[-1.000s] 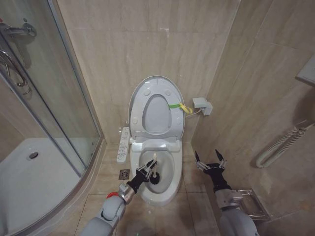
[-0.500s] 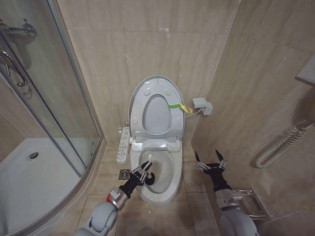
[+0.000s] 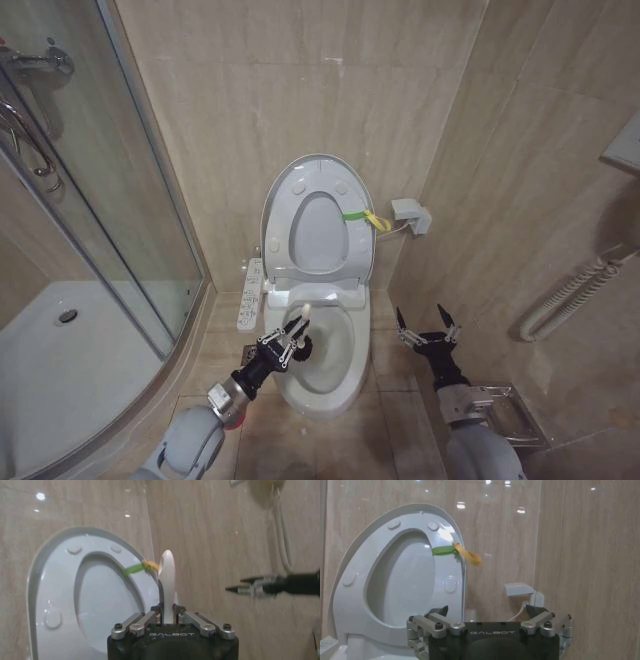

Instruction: Open the toilet lid, clean the toilet bowl with a toilet brush, close the toilet lid, and flush.

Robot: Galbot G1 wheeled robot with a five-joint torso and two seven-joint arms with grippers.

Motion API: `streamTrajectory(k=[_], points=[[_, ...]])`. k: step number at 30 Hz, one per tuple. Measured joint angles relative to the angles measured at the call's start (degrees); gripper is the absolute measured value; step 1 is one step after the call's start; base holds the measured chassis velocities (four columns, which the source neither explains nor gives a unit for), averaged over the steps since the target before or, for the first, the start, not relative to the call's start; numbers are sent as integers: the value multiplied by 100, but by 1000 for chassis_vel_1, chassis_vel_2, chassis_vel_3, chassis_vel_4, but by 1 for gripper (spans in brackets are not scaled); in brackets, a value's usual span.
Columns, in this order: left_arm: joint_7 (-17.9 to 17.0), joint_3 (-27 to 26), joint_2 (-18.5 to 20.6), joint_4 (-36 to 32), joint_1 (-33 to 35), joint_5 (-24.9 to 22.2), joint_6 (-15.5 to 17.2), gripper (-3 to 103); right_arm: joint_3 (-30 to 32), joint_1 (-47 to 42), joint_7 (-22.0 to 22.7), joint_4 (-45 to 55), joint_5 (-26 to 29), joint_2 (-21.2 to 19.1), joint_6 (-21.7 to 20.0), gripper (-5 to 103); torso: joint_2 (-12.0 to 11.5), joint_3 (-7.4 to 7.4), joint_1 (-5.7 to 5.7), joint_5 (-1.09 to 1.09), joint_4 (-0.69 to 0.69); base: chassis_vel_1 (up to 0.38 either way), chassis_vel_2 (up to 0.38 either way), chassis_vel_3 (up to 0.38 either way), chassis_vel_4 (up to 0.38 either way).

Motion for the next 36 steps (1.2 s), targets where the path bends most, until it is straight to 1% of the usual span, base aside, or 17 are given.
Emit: streamTrajectory(k=[3,6,7,10,12,15,17,19,20,23,24,26,28,32,33,35,36], points=[[-95,-91,21,-233,170,-93,76,15,0,0,0,0,0,0,0,100,0,0,0,0,0,0,0,0,0],[-285,-384,-29,-598,484,-120,239,15,0,0,0,0,0,0,0,100,0,0,0,-1,0,0,0,0,0],[-285,-384,-29,-598,484,-120,239,15,0,0,0,0,0,0,0,100,0,0,0,-1,0,0,0,0,0],[-408,-802,-197,-868,852,-11,339,15,0,0,0,0,0,0,0,100,0,0,0,0,0,0,0,0,0],[-436,-885,-235,-913,940,18,352,15,0,0,0,0,0,0,0,100,0,0,0,0,0,0,0,0,0],[-583,-1259,-475,-1075,1397,167,373,15,0,0,0,0,0,0,0,100,0,0,0,0,0,0,0,0,0],[-612,-1320,-541,-1094,1486,193,373,15,0,0,0,0,0,0,0,100,0,0,0,0,0,0,0,0,0],[-715,-1511,-823,-1162,1835,335,362,15,0,0,0,0,0,0,0,100,0,0,0,0,0,0,0,0,0],[-715,-1511,-823,-1162,1835,335,362,15,0,0,0,0,0,0,0,100,0,0,0,0,0,0,0,0,0],[-789,-1745,-1165,-1176,2192,541,249,15,0,0,0,0,0,0,0,100,0,0,0,0,0,0,0,0,0],[-789,-1745,-1165,-1176,2192,541,249,15,0,0,0,0,0,0,0,100,0,0,0,0,0,0,0,0,0],[-837,-1901,-1339,-1135,2343,656,128,15,0,0,0,0,0,0,0,100,0,0,0,1,0,0,0,0,0],[-849,-1966,-1395,-1088,2387,697,64,15,0,0,0,0,0,0,0,100,0,0,0,0,0,0,0,0,0],[-923,-2172,-1546,-754,2476,750,-283,15,0,0,0,0,0,0,0,100,0,0,0,0,0,0,0,0,0],[-923,-2172,-1546,-754,2476,750,-283,15,0,0,0,0,0,0,0,100,0,0,0,0,0,0,0,0,0],[-881,-2247,-1591,-425,2430,619,-632,15,0,0,0,0,0,0,0,100,0,0,0,0,0,0,0,0,0],[-870,-2278,-1609,-289,2407,577,-739,15,0,0,0,0,0,0,0,100,0,0,0,-1,0,0,0,0,0]])
